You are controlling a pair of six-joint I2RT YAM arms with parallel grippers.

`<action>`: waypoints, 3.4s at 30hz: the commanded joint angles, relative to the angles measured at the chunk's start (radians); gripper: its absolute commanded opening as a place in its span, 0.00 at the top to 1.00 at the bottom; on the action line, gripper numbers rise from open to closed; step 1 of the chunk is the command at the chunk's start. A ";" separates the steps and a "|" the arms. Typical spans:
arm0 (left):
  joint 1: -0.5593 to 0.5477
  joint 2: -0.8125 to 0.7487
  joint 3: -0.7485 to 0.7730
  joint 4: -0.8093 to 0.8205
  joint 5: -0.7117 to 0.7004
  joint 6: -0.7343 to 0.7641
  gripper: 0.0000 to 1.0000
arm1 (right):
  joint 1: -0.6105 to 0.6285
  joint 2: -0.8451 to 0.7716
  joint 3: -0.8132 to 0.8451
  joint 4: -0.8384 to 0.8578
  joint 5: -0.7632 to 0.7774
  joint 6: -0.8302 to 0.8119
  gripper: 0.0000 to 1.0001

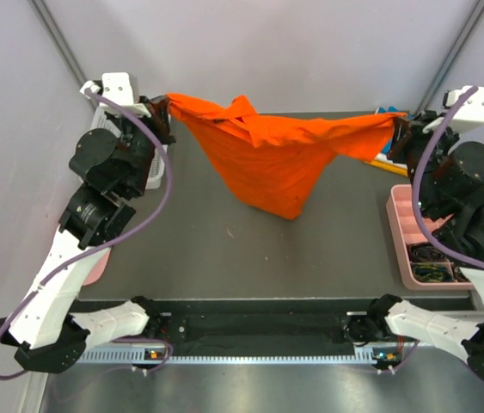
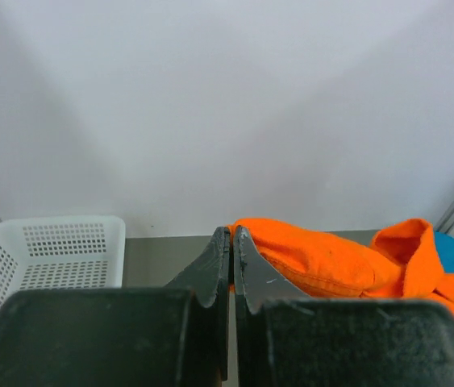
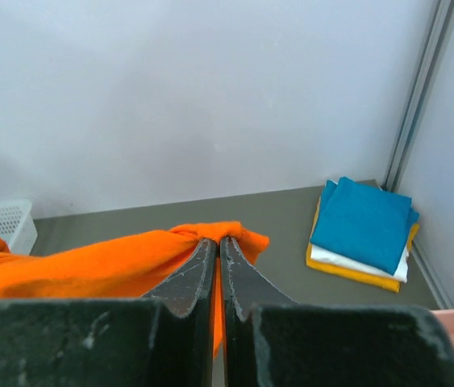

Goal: Fold and stack the t-shirts
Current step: Flatten out the tshirt

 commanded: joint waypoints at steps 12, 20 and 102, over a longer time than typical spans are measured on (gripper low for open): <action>0.004 -0.116 0.059 0.136 -0.111 0.105 1.00 | -0.010 -0.089 0.004 0.142 0.083 -0.065 1.00; 0.004 -0.133 0.089 0.118 -0.082 0.096 1.00 | -0.010 -0.106 0.001 0.120 0.072 -0.057 1.00; 0.297 1.360 0.489 0.877 0.041 -0.145 0.01 | -0.171 0.367 -0.523 0.183 0.104 0.441 1.00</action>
